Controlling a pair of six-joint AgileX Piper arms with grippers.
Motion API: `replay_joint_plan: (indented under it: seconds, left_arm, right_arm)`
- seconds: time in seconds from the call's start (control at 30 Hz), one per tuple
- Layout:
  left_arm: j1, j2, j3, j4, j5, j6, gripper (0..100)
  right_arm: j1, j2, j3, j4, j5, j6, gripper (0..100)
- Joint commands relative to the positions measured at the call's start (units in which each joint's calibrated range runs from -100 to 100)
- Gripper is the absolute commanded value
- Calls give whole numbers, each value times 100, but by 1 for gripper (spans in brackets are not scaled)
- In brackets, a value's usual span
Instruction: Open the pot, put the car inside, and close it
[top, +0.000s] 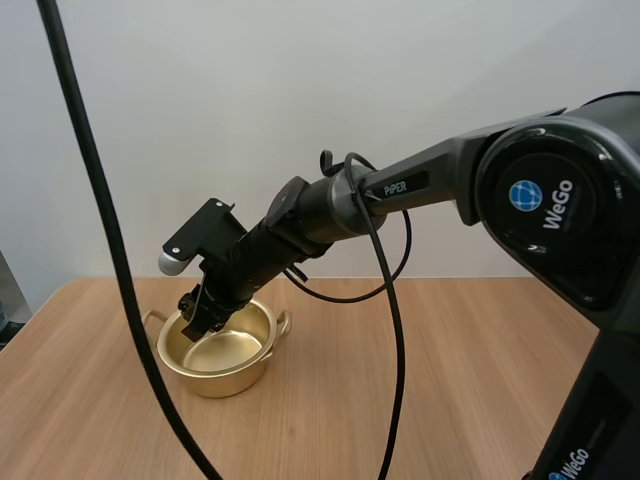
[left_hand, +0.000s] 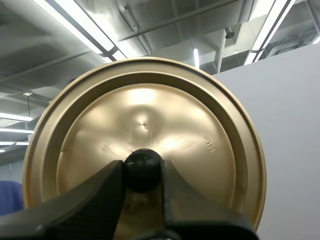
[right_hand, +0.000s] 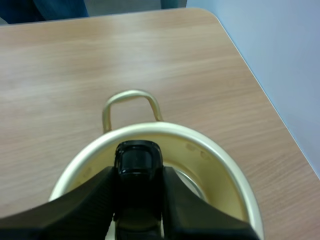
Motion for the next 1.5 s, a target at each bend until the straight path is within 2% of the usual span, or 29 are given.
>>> replay_joint_plan:
  seconds: [0.0,0.13,0.37,0.6,0.73,1.2,1.27,1.47]
  left_arm:
    - [1,-7,4,5,9,45,0]
    - [47,-7,4,5,9,56,0]
    - [45,-7,4,-120,9,68,0]
    - [45,-7,4,-438,26,324,0]
    - [45,-7,4,-438,26,324,0]
    - [45,-7,4,-436,157,356,0]
    - [45,-7,4,-436,157,356,0]
    - [45,-7,4,-436,157,356,0]
  right_arm:
    - [-2,159,8,-124,-61,92,0]
    - [-2,467,8,-163,-44,92,0]
    - [-2,719,8,-422,-323,83,0]
    - [-2,713,8,-422,-414,83,0]
    - [-2,815,8,-460,-418,83,11]
    - [-2,1217,8,-672,-672,70,12]
    - [-2,1217,8,-672,-712,62,16]
    - [-2,1217,8,-661,-766,62,50]
